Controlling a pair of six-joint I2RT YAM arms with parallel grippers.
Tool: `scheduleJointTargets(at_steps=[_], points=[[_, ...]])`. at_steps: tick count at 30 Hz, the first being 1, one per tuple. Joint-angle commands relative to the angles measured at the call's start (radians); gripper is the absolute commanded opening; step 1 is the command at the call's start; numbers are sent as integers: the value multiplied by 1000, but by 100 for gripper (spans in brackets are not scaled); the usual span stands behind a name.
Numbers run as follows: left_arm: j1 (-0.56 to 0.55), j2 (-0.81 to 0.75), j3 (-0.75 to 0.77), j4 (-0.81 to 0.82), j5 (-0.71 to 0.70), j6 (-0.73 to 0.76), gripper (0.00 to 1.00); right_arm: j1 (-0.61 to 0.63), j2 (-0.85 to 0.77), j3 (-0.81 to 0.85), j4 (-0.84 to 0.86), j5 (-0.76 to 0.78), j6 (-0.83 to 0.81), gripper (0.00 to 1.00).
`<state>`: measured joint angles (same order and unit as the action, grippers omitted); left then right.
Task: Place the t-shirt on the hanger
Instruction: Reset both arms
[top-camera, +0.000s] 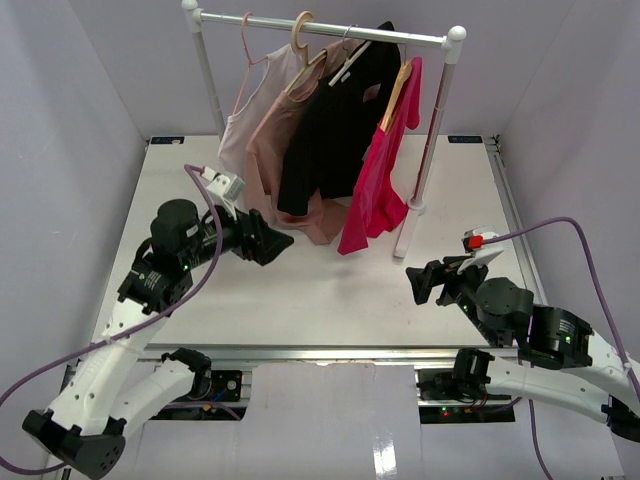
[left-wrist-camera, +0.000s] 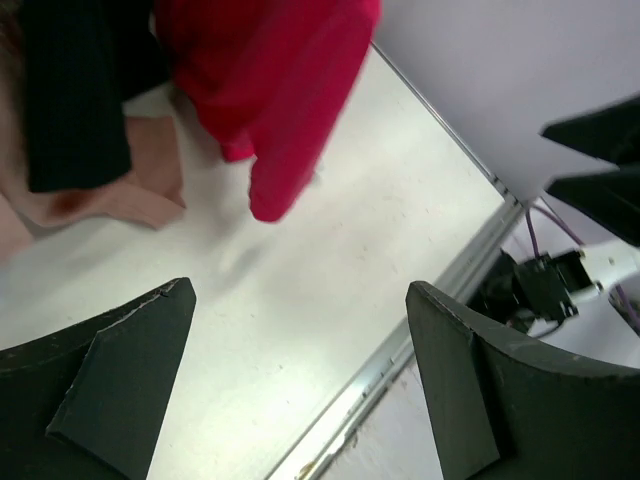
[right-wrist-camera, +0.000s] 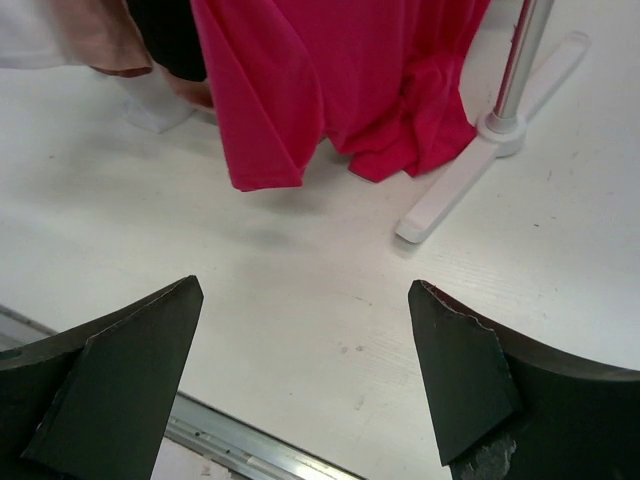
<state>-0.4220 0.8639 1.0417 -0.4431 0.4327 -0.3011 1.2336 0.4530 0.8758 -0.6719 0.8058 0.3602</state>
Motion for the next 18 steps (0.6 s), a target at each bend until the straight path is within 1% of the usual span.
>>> scheduleJointTargets(at_steps=[1, 3, 7, 18], points=[[-49, -104, -145, 121, 8, -68, 98, 6, 7, -23, 22, 139, 84, 90], [-54, -129, -229, 169, 25, -83, 98, 6, 2, -28, 25, 148, 93, 90], [-57, -185, -302, 230, 32, -86, 98, 4, 1, -34, 24, 157, 95, 90], [-57, -235, -324, 230, 54, -88, 98, 5, 4, -17, 17, 137, 92, 90]])
